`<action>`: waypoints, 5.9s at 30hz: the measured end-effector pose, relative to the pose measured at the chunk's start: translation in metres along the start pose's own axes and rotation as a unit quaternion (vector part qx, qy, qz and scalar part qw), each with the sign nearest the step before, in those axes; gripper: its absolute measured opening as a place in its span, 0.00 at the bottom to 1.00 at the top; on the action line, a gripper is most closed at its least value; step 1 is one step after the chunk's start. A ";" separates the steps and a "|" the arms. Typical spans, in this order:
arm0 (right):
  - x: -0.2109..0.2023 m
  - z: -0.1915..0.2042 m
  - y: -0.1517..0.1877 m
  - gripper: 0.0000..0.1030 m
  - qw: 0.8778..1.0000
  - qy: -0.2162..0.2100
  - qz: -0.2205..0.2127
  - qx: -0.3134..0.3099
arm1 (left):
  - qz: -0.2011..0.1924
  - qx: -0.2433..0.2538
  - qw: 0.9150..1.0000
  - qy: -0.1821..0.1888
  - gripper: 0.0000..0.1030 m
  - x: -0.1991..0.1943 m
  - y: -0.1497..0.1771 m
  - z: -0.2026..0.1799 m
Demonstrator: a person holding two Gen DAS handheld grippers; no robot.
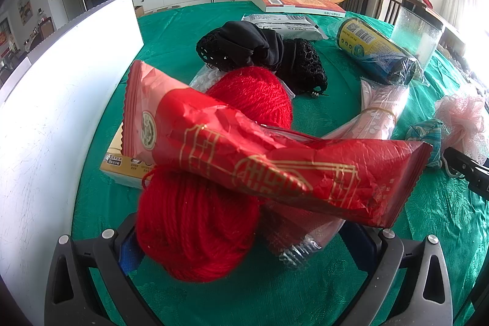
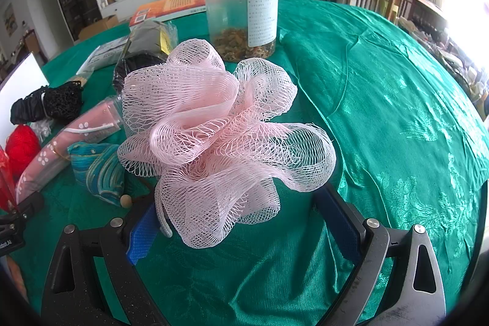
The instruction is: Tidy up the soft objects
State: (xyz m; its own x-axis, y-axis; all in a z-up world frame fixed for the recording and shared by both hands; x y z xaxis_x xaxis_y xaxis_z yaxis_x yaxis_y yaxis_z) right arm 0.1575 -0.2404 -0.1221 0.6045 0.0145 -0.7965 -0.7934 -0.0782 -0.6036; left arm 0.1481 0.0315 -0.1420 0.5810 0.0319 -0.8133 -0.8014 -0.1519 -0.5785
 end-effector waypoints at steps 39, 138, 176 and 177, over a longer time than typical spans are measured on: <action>0.000 0.001 0.000 0.93 1.000 0.000 0.000 0.000 | 0.000 0.000 1.000 0.000 1.00 0.000 0.000 0.000; -0.001 0.002 0.000 0.93 1.000 -0.001 0.001 -0.001 | 0.000 0.000 1.000 0.000 1.00 0.000 0.000 0.000; -0.001 0.001 0.000 0.93 1.000 -0.001 0.000 -0.001 | -0.004 -0.039 0.991 0.128 0.78 -0.050 -0.048 0.009; -0.001 0.001 0.000 0.93 1.000 -0.001 0.000 -0.001 | -0.009 -0.020 0.990 0.139 0.77 -0.057 -0.038 0.007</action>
State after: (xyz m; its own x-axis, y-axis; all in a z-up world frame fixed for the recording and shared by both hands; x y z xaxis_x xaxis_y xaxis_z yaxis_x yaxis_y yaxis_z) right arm 0.1565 -0.2391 -0.1215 0.6040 0.0158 -0.7968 -0.7936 -0.0794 -0.6032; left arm 0.1447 0.0421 -0.0741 0.6154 -0.2380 -0.7514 -0.7882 -0.1922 -0.5846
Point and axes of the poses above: each gripper's, at about its wrist camera, not at the fingertips, and x roughly the way its jaws point, z to its left, y to its underside, the point moved 4 cm from there along x, roughly the way its jaws point, and after that the axes turned 6 degrees about -x, right-handed, at the moved point
